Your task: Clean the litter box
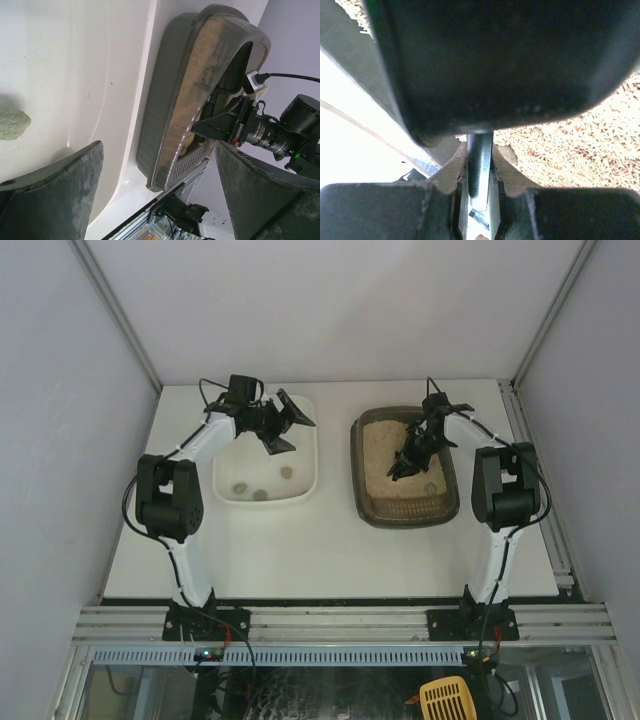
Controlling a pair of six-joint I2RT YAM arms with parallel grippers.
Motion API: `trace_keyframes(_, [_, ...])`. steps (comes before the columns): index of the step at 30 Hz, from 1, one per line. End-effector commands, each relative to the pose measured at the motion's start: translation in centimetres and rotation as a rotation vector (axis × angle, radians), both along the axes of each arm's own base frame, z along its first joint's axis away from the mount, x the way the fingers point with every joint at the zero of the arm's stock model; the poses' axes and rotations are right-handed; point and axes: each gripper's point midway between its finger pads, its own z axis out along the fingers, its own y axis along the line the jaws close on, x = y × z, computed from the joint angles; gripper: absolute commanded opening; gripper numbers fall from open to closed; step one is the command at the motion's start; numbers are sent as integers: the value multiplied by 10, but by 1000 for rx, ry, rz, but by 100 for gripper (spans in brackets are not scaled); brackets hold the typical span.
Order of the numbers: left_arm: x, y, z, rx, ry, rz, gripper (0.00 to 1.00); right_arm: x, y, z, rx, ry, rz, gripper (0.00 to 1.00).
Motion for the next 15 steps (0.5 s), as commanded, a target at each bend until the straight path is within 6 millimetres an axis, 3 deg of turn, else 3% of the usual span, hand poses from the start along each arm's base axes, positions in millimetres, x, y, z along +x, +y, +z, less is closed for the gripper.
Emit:
trace_keyframes(1, [3,-4,9,-30,-31,-19,95,-7,16,-6,98,6,13,0])
trace_keyframes(8, [3,-5,6,-31,-26,-23,95,-28,9,5,100,-31,12,0])
trace_keyframes(15, [4,-6,7,-32,-29,-25,94,-49,15,13,180,-105,29,0])
